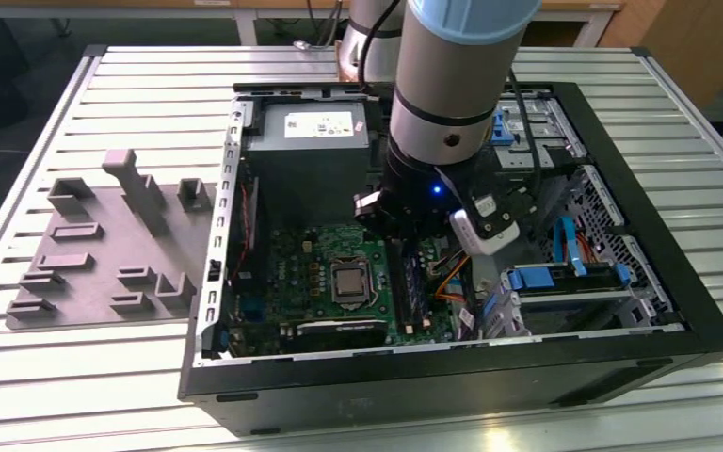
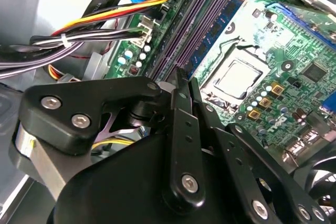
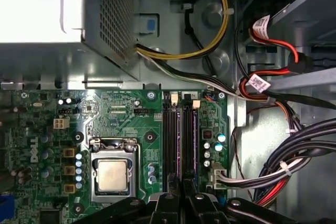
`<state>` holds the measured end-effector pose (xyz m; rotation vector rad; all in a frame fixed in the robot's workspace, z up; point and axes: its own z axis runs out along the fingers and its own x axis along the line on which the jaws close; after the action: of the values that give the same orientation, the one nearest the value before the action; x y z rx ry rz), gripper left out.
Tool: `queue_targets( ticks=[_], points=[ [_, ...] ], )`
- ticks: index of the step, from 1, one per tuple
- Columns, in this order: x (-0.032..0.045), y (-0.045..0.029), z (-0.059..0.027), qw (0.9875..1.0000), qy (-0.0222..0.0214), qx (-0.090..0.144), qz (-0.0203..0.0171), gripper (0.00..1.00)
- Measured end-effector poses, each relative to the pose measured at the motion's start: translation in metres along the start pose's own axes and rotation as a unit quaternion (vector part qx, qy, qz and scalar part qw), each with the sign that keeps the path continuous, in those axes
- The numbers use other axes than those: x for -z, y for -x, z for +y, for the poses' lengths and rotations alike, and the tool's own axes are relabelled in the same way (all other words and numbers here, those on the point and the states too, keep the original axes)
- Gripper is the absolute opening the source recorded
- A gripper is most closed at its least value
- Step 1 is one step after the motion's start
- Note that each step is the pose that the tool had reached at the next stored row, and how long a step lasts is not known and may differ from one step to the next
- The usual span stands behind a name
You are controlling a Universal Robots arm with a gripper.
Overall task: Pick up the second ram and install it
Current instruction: 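Insert the second ram into the second slot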
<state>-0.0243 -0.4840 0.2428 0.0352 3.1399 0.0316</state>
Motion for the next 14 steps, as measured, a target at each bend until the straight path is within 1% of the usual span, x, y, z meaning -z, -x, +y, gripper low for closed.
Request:
queue_targets(
  ticks=[14],
  points=[
    [-0.0104,-0.0016,-0.0003,1.0,0.0,0.0,0.0004,0.14]
  ],
)
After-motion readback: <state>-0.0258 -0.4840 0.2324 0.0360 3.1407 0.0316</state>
